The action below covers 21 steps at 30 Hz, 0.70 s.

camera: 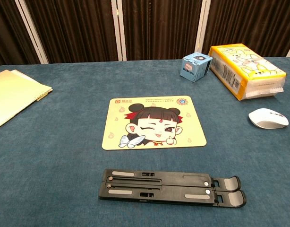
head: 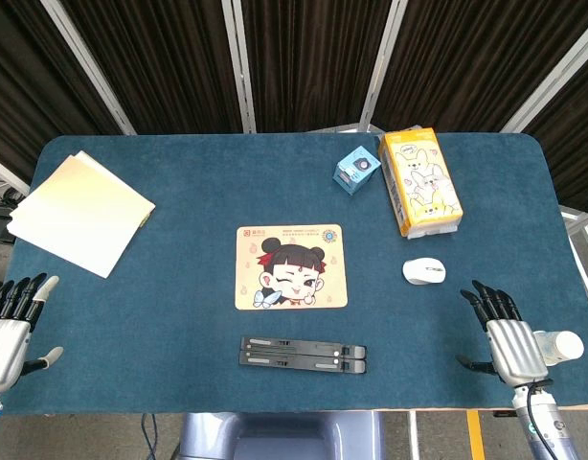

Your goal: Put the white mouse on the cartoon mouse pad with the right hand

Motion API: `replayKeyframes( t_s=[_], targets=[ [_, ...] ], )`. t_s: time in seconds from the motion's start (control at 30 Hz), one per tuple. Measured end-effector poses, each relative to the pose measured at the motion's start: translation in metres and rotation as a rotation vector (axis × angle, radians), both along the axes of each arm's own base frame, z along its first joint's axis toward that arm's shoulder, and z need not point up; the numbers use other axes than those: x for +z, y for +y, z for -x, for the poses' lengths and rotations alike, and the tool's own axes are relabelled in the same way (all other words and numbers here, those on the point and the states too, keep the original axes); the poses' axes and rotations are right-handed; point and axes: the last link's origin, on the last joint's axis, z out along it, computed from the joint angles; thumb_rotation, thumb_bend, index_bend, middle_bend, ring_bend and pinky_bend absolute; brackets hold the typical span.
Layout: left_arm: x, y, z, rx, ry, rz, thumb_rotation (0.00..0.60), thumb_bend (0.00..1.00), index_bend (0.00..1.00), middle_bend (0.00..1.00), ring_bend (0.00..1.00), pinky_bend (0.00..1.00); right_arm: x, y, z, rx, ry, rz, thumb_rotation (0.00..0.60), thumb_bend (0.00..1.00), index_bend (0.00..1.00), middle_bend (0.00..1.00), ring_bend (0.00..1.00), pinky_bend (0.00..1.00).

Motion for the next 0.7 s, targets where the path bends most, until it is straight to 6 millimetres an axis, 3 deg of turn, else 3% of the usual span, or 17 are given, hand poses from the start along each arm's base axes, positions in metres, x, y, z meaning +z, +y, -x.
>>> replayKeyframes(
  t_s=[0.3,0.7],
  targets=[
    [0.0,0.001,-0.002,-0.02,-0.016,-0.001,0.6,0.09,0.0,0.0,0.0,0.0,-0.012,-0.019,-0.001,-0.004,0.059,-0.036,0.6,0.12,0.14,0.07,0.0,0.0],
    [-0.002,0.001,-0.003,-0.034,-0.027,0.002,0.6,0.09,0.0,0.0,0.0,0.0,-0.046,-0.073,0.007,-0.107,0.14,-0.083,0.6,0.12,0.21,0.12,0.0,0.0]
  ],
)
